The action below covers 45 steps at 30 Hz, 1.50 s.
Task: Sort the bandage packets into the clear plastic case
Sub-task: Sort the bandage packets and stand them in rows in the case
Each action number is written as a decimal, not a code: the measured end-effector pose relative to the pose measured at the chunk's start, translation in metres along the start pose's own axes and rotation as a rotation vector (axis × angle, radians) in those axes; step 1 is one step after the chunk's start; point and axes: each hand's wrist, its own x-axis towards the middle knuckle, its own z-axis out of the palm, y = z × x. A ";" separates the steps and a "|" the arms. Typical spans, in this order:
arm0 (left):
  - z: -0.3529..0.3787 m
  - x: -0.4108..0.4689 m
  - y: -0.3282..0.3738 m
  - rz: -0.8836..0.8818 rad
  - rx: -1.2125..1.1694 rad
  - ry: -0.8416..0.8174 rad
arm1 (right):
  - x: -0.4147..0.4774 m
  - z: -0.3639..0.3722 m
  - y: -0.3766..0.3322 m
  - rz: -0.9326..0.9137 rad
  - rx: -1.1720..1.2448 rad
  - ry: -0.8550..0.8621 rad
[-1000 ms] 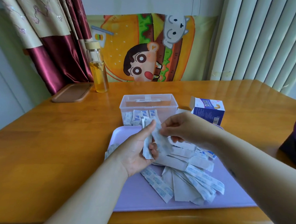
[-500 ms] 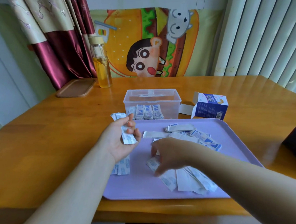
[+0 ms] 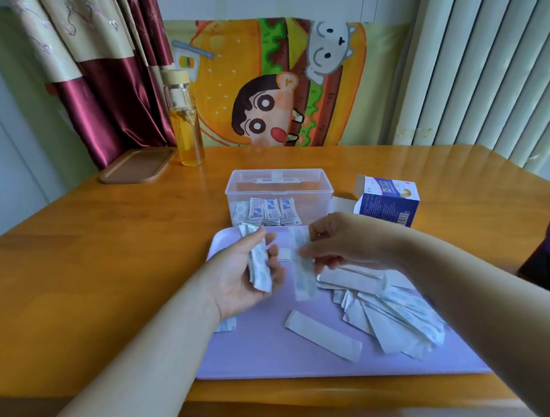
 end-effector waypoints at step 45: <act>0.009 -0.016 -0.019 -0.025 -0.016 -0.016 | -0.016 0.049 0.017 -0.703 -0.286 0.421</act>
